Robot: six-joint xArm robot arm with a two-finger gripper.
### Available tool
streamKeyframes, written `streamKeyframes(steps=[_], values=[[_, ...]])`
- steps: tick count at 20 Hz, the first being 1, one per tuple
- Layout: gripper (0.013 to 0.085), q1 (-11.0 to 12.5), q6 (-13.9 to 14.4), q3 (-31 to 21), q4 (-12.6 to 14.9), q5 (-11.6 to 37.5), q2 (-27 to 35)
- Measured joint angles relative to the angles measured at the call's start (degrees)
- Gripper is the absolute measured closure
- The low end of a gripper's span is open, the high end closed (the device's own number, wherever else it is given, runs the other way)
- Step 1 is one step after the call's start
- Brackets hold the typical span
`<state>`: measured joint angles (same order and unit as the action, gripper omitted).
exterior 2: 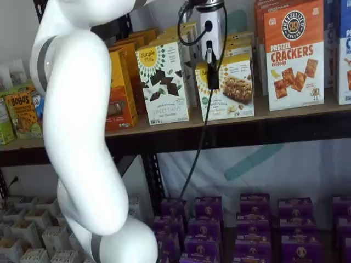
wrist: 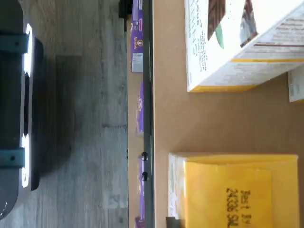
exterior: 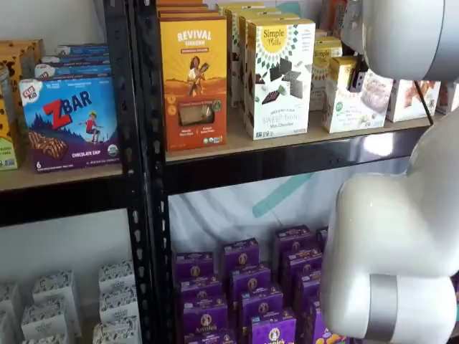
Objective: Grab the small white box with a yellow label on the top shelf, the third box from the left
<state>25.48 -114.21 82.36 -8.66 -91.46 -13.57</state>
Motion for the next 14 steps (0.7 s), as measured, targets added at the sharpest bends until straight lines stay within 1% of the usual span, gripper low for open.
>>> streamKeyframes(steps=[6,10,14], values=[[0.061,0.2,-0.1,0.5,-0.1,-1.2,-0.5],[0.061,0.5,-0.1,0.4,0.1,-4.1,-2.0],[0.061,1.2,-0.5,-1.8,-0.2,-6.3,-5.3]])
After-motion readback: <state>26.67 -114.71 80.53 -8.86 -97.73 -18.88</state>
